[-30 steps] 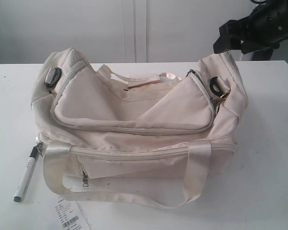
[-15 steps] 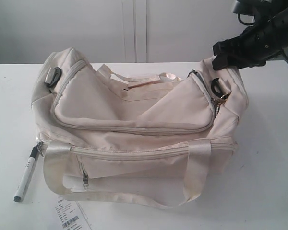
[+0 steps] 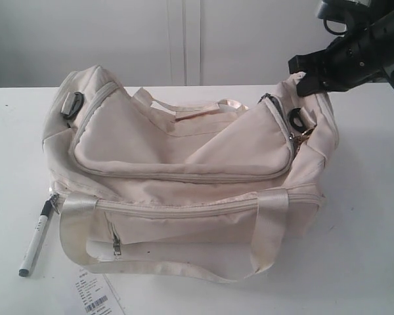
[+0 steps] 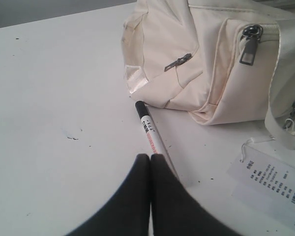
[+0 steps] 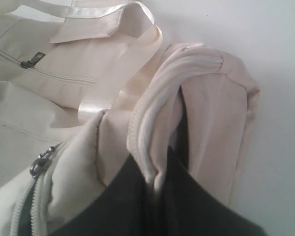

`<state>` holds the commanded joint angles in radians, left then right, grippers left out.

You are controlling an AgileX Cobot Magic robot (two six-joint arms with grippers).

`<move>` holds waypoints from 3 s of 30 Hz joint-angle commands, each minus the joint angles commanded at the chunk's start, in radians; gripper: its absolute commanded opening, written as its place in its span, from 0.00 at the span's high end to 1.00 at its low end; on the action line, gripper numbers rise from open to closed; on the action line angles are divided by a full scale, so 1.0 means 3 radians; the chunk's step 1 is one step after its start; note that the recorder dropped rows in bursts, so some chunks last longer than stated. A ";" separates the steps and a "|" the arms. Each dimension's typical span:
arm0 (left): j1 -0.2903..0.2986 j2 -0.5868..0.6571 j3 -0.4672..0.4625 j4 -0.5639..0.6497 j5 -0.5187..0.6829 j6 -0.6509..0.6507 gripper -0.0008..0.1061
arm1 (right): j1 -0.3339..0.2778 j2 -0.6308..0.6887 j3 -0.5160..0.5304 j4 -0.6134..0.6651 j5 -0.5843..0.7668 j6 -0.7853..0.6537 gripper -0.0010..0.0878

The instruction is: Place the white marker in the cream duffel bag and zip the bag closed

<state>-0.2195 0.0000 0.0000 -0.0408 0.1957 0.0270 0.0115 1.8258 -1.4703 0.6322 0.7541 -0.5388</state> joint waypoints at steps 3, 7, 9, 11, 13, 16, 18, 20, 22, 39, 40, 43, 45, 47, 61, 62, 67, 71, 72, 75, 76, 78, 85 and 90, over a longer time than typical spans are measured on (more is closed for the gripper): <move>0.0000 0.0000 0.0000 0.0000 0.0000 0.0000 0.99 | 0.0000 0.0000 0.0000 -0.0001 0.0000 -0.0007 0.99; 0.0000 0.0000 0.0000 0.0000 0.0000 0.0000 0.99 | 0.0000 0.0000 0.0000 -0.0001 0.0000 -0.0007 0.99; 0.0000 0.0000 0.0000 0.0000 0.0000 0.0000 0.99 | 0.0000 0.0000 0.0006 -0.0001 0.0000 -0.0007 0.99; 0.0000 0.0000 0.0000 0.0000 0.0000 0.0000 0.99 | 0.0000 0.0000 0.0012 -0.0001 0.0000 -0.0007 0.99; 0.0000 0.0000 0.0000 0.0000 0.0000 0.0000 0.99 | 0.0000 0.0000 0.0022 -0.0001 0.0000 -0.0007 0.99; 0.0000 0.0000 0.0000 0.0000 0.0000 0.0000 0.99 | 0.0000 0.0000 0.0021 -0.0001 -0.0006 -0.0007 0.99; 0.0000 0.0000 0.0000 0.0000 0.0000 0.0000 0.99 | 0.0000 0.0000 0.0021 -0.0001 -0.0006 -0.0007 0.99; 0.0000 0.0000 0.0000 0.0000 0.0000 0.0000 0.99 | 0.0000 0.0000 0.0021 -0.0001 -0.0006 -0.0007 0.99; 0.0000 0.0000 0.0000 -0.0058 -0.0006 -0.0090 0.99 | 0.0000 0.0000 0.0021 -0.0001 -0.0012 -0.0007 0.99; 0.0000 0.0000 0.0000 -0.0211 -0.0787 -0.0940 0.99 | 0.0000 0.0000 0.0021 -0.0001 -0.0065 -0.0007 0.99; 0.0000 0.0000 0.0000 -0.0205 -0.0945 -0.0903 0.99 | 0.0000 0.0000 0.0021 -0.0001 -0.0065 -0.0007 0.99; 0.0000 0.0000 0.0000 -0.0205 -0.1235 -0.0972 0.99 | 0.0000 0.0000 0.0021 -0.0001 -0.0065 -0.0007 0.99; 0.0000 0.0000 0.0000 -0.0205 -0.1217 -0.1005 0.99 | 0.0000 0.0000 0.0021 -0.0001 -0.0065 -0.0007 0.99; 0.0000 0.0000 -0.0034 -0.0212 -0.1108 -0.1005 0.99 | 0.0000 0.0000 0.0021 -0.0001 -0.0065 -0.0007 0.99; 0.0000 0.0992 -0.1030 -0.0182 -0.0652 -0.0585 0.99 | 0.0000 0.0000 0.0021 -0.0001 -0.0071 -0.0007 0.99; 0.0000 0.1092 -0.1112 -0.0182 -0.0576 -0.0507 0.99 | 0.0000 0.0000 0.0021 -0.0001 -0.0071 -0.0007 0.99; 0.0000 0.1547 -0.1501 -0.0182 -0.0171 -0.0127 0.99 | 0.0000 0.0000 0.0021 -0.0001 -0.0071 -0.0007 0.99; -0.0006 0.1845 -0.1759 -0.0182 0.0066 0.0092 0.99 | 0.0000 0.0000 0.0021 -0.0001 -0.0071 -0.0007 0.99; -0.0006 0.1892 -0.1802 -0.0182 0.0079 0.0145 0.99 | 0.0000 0.0000 0.0021 -0.0001 -0.0071 -0.0007 0.99; -0.0013 0.2035 -0.1951 -0.0254 0.0149 0.0284 0.99 | 0.0000 0.0000 0.0021 -0.0001 -0.0078 -0.0007 0.99; -0.0037 0.2073 -0.1992 -0.0318 0.0167 0.0362 0.99 | 0.0000 0.0000 0.0021 -0.0001 -0.0078 -0.0007 0.99; -0.0143 0.2142 -0.2060 -0.0491 0.0232 0.0621 0.99 | 0.0000 0.0000 0.0021 -0.0001 -0.0078 -0.0007 0.99; -0.0583 0.2475 -0.2249 -0.0785 0.0353 0.1060 0.99 | 0.0000 0.0000 0.0021 -0.0001 -0.0078 -0.0007 0.99; -0.0919 0.2737 -0.2373 -0.0785 0.0325 0.1089 0.99 | 0.0000 0.0000 0.0021 -0.0001 -0.0072 -0.0007 0.99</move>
<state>-0.4952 0.8210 -0.7118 -0.2764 0.2931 0.3537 0.0115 1.8258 -1.4641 0.6320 0.7326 -0.5409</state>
